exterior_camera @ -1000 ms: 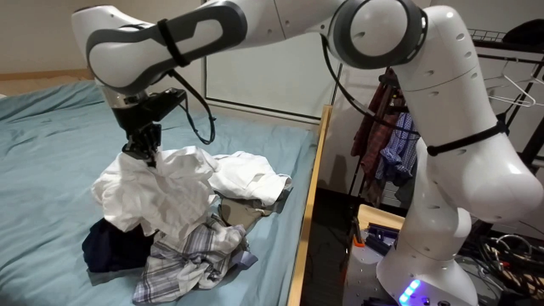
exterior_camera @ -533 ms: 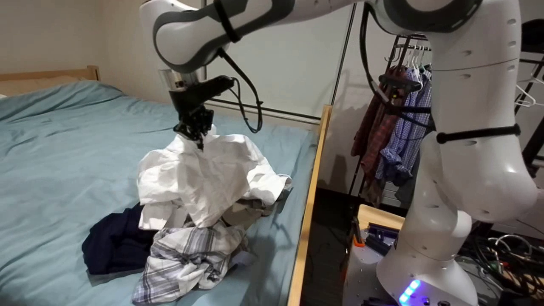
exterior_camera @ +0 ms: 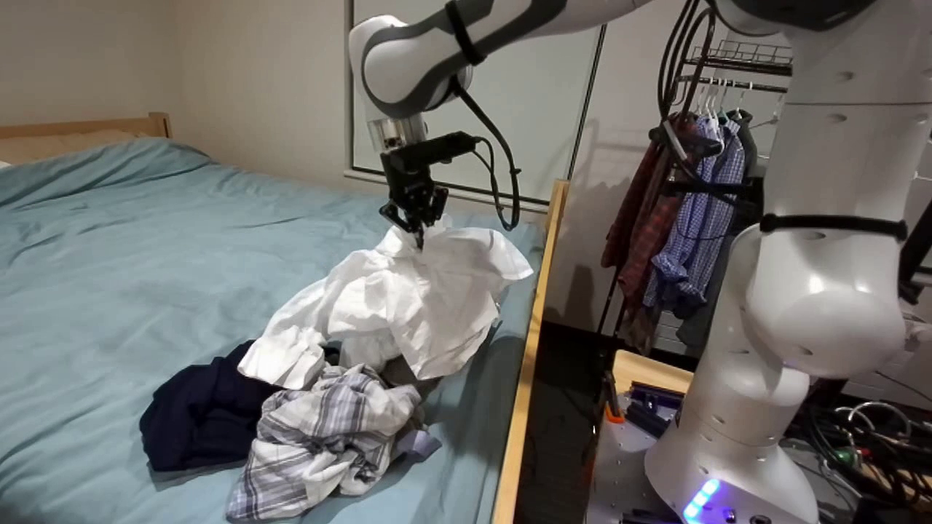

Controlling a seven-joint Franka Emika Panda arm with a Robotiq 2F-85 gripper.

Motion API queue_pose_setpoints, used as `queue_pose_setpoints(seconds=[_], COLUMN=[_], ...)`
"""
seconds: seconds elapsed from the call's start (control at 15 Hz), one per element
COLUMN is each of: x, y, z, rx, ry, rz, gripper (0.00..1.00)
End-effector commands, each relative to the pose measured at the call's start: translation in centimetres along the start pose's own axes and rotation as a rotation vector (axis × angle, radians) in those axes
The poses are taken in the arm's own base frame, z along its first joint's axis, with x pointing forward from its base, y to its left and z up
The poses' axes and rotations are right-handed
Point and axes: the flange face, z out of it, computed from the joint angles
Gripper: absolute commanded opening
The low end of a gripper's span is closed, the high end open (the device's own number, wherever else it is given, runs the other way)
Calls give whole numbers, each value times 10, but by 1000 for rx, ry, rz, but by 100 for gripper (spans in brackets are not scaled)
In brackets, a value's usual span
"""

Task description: Move the clothes from left to right

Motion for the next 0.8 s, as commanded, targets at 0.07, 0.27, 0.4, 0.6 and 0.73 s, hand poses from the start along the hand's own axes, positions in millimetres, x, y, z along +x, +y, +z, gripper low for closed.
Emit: queue_pose_setpoints(seconds=[0.07, 0.27, 0.4, 0.6, 0.73], x=[-12, -18, -26, -39, -49], y=[55, 88, 107, 134, 150], z=[-28, -54, -72, -93, -104], rx=[71, 114, 145, 198, 232], ry=[9, 38, 59, 83, 88], rz=[155, 242, 294, 367, 411], gripper=[8, 8, 8, 8, 8])
